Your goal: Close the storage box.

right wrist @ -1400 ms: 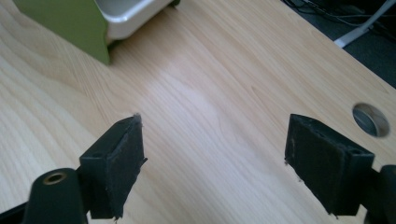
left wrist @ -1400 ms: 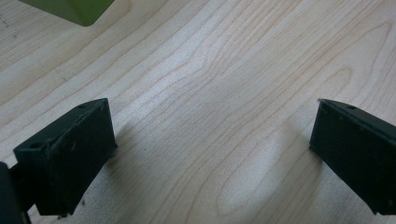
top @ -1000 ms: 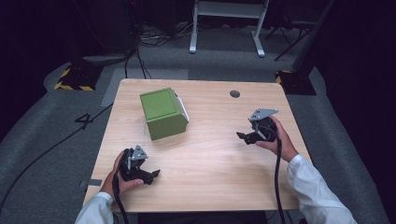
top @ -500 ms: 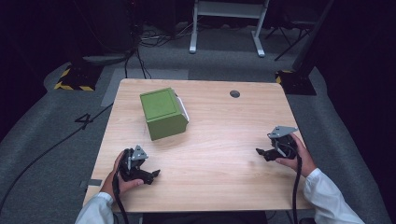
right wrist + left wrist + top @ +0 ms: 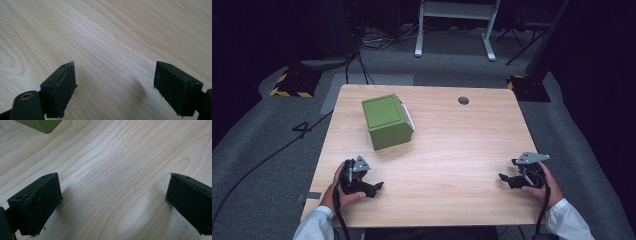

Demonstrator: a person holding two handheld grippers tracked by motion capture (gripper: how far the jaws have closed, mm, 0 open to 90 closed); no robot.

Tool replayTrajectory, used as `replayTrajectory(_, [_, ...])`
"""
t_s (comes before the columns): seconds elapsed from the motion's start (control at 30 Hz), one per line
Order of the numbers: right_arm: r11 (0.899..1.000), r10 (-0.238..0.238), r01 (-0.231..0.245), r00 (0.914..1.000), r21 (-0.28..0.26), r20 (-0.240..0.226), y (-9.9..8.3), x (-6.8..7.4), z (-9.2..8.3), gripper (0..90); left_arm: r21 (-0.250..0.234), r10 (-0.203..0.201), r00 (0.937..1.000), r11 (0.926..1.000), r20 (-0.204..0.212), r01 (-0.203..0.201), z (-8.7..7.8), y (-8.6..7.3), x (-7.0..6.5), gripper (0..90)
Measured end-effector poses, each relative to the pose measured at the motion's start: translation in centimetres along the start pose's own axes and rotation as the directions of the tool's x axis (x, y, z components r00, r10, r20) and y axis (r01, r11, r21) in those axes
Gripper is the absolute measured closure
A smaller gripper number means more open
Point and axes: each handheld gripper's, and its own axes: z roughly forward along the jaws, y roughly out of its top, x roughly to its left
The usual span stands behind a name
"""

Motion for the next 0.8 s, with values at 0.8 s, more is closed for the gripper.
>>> replayTrajectory(0.8, [0.983,0.163,-0.161,0.9866,-0.089,0.012,-3.4,-0.5,-0.8,15.7,0.001,-0.009,0.9999,1.0,-0.007,0.009,0.1,0.1,-0.1,0.2])
